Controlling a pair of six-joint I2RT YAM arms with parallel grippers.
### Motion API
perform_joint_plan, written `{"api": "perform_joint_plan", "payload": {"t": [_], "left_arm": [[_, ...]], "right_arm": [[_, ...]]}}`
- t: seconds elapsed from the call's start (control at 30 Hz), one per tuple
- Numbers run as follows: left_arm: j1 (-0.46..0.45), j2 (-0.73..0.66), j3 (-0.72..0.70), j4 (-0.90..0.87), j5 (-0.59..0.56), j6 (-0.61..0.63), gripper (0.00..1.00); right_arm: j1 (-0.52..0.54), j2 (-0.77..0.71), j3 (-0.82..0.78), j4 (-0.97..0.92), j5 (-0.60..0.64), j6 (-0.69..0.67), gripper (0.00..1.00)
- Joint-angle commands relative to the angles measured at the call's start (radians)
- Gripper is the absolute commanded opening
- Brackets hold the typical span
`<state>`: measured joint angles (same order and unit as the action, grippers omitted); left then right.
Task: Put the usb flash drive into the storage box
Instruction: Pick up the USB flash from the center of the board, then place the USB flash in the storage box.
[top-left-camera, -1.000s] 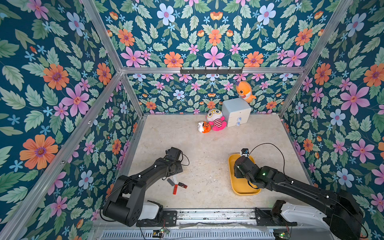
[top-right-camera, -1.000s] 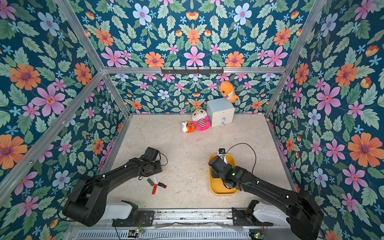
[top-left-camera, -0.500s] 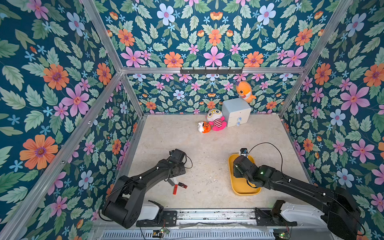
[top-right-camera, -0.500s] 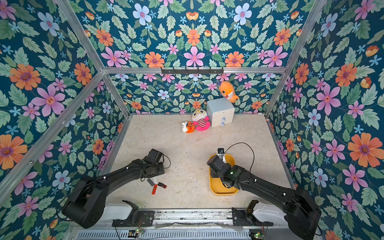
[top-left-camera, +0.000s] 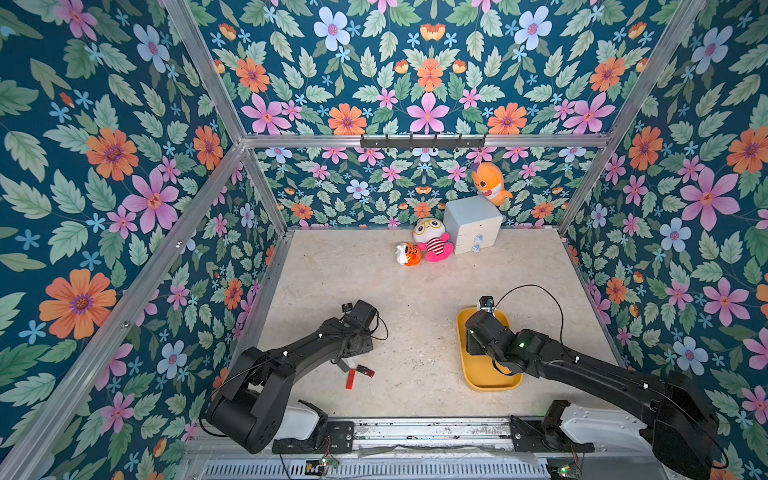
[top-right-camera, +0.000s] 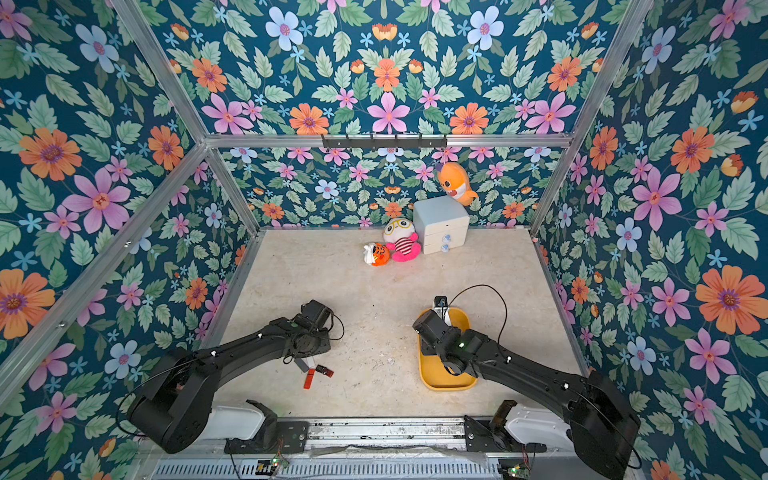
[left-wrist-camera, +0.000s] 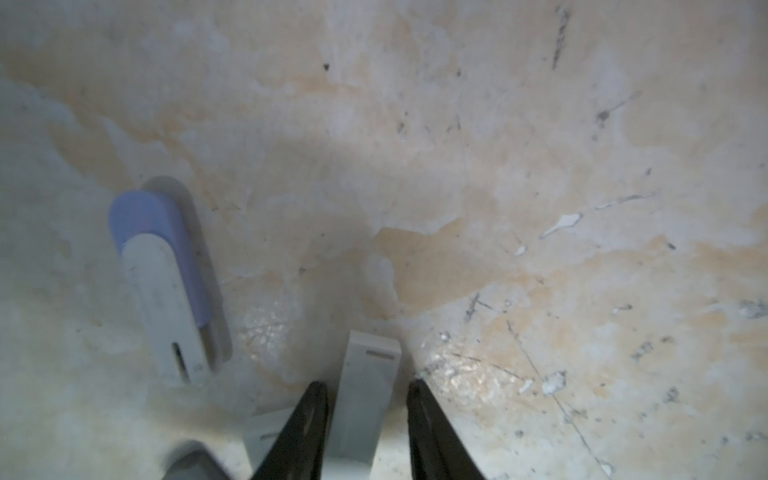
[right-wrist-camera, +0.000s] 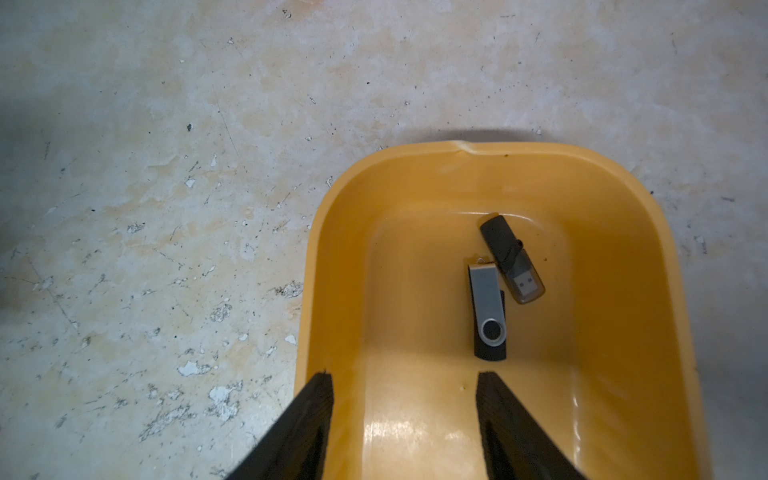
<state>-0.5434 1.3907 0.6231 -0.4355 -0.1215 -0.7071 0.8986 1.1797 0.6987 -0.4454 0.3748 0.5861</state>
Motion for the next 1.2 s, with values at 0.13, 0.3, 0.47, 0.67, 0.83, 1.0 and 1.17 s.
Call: {"api": "perform_joint_plan", "payload": {"t": [0.13, 0.3, 0.47, 0.67, 0.83, 1.0, 1.17], "left_arm": [[-0.006, 0.008, -0.005, -0.057, 0.069, -0.016, 0.2], [-0.014, -0.043, 0.039, -0.045, 0.084, -0.032, 0.19], [-0.084, -0.086, 0.144, -0.015, 0.117, -0.081, 0.16], [-0.289, -0.007, 0.323, 0.087, 0.107, -0.177, 0.14], [-0.462, 0.229, 0.574, 0.124, 0.074, -0.205, 0.14], [-0.569, 0.444, 0.812, 0.092, 0.002, -0.222, 0.14], [-0.601, 0.598, 0.935, 0.083, 0.019, -0.248, 0.13]], "right_arm": [[0.0, 0.006, 0.008, -0.006, 0.01, 0.009, 0.61], [0.001, -0.012, -0.004, -0.001, 0.017, 0.012, 0.61], [0.0, -0.073, -0.034, 0.0, 0.037, 0.026, 0.61], [0.0, -0.292, -0.128, -0.005, 0.087, 0.062, 0.61], [-0.019, -0.533, -0.163, -0.094, 0.191, 0.063, 0.61], [-0.17, -0.705, -0.155, -0.215, 0.148, 0.071, 0.6], [-0.263, -0.758, -0.156, -0.255, 0.126, 0.058, 0.59]]}}
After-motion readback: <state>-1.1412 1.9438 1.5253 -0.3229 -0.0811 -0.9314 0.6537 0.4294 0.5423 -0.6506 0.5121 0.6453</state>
